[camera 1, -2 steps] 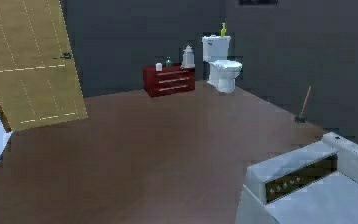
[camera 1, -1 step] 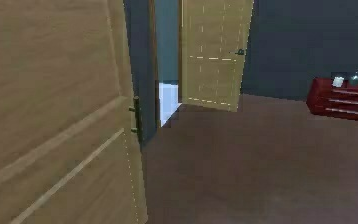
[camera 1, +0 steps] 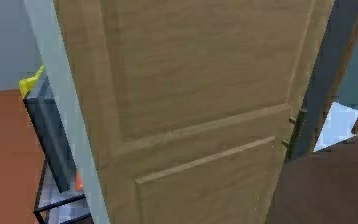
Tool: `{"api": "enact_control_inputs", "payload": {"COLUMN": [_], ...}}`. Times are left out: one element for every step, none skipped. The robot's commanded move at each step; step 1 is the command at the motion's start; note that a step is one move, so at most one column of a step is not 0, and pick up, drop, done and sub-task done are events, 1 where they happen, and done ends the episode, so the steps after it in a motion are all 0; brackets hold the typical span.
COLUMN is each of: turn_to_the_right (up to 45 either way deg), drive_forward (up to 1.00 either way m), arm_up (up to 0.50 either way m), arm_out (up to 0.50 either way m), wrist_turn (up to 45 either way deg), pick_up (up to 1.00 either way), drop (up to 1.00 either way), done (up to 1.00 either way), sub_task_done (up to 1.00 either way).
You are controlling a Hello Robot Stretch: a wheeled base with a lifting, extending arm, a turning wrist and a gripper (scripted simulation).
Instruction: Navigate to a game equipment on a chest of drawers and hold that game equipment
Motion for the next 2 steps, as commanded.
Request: {"api": "enact_control_inputs", "payload": {"turn_to_the_right": [-45.0,-24.0], "drive_forward": [0.00,0.00], "arm_up": [0.00,0.00], "arm_out": [0.00,0.00], "wrist_turn": [0.0,0.0], "pick_up": [0.00,0.00], "drop": [0.00,0.00], "done": [0.00,0.00], "sub_task_done": [0.00,0.00]}}
